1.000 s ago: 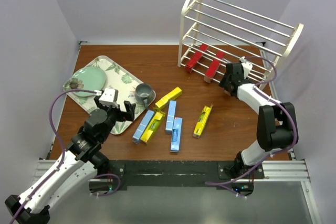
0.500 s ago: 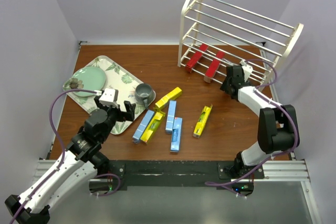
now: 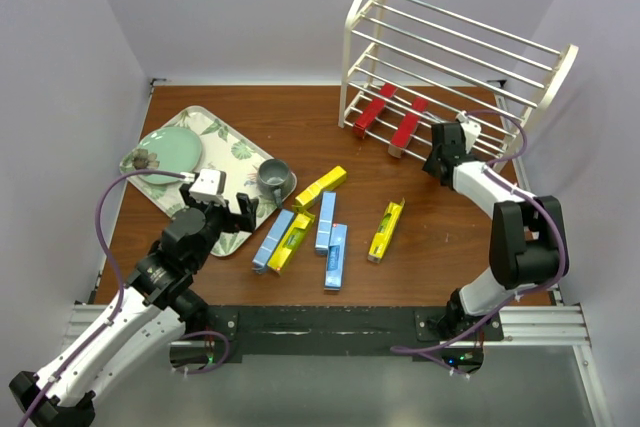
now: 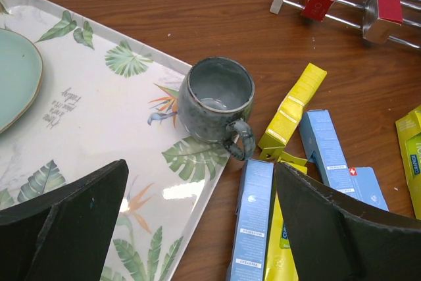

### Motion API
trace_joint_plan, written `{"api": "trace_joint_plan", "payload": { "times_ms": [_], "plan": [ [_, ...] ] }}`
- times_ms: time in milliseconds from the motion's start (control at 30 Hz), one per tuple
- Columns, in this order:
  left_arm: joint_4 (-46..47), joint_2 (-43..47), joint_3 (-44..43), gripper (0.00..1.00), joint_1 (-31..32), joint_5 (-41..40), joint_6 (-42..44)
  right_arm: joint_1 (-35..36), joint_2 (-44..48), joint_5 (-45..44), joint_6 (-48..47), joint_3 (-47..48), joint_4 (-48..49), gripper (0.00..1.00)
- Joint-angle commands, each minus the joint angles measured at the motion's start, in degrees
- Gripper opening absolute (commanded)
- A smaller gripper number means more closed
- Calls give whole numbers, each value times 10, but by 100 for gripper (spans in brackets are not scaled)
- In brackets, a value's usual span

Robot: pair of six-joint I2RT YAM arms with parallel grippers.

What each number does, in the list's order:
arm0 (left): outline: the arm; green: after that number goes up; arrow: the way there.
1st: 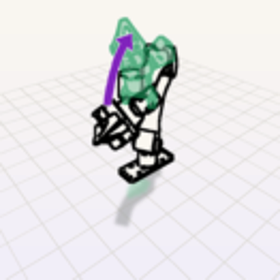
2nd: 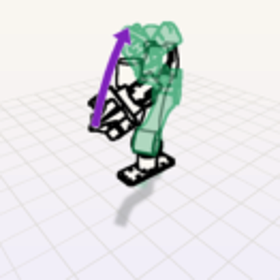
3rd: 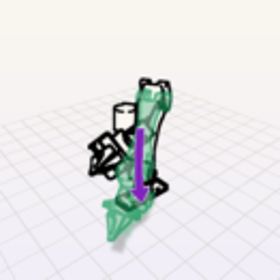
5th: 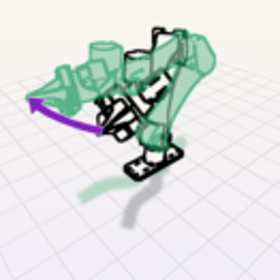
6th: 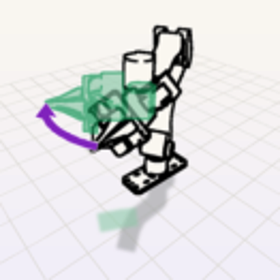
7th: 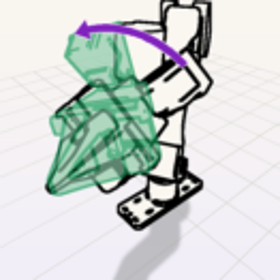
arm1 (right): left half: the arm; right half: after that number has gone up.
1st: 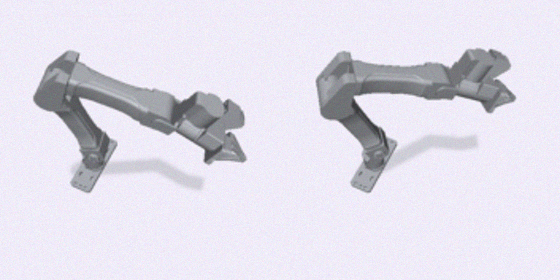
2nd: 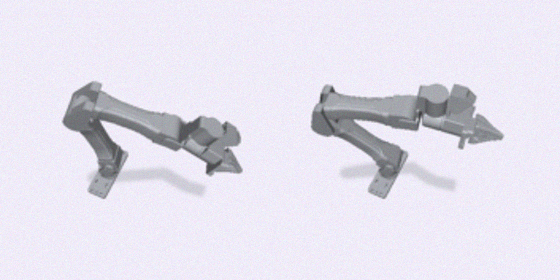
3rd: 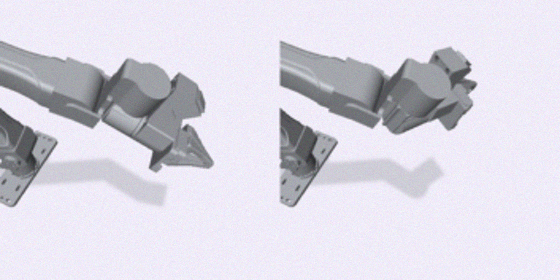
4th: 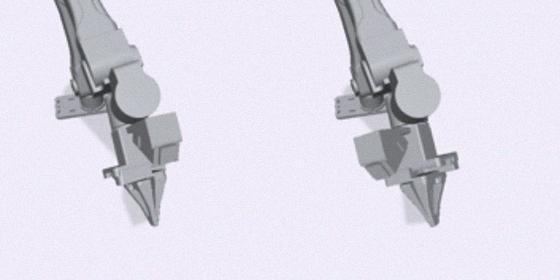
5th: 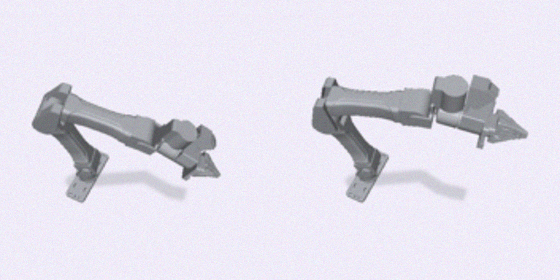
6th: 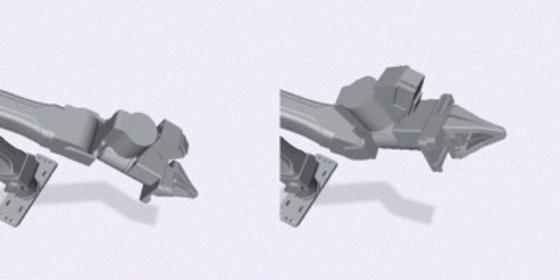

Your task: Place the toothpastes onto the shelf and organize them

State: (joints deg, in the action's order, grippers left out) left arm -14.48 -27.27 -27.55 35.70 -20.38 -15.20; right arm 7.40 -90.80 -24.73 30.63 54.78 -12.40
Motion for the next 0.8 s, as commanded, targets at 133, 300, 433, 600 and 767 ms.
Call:
{"api": "trace_joint_plan", "payload": {
  "times_ms": [133, 300, 433, 600, 767],
  "plan": [
    [14, -4, -24, 100, 2, -4, 11, -9, -24, -27, -6, 41, 17, 40],
    [13, -7, -24, 100, 2, -5, 11, -9, -23, -30, -7, 41, 16, 43],
    [14, -8, -24, 100, 2, -5, 11, -9, -13, -24, -7, 38, 12, 55],
    [15, -9, -25, 100, 2, -4, 11, -9, 11, -5, -8, 35, -5, 68],
    [16, -10, -25, 100, 2, -2, 12, -8, 55, 24, -5, 26, -22, 76]
  ]
}}
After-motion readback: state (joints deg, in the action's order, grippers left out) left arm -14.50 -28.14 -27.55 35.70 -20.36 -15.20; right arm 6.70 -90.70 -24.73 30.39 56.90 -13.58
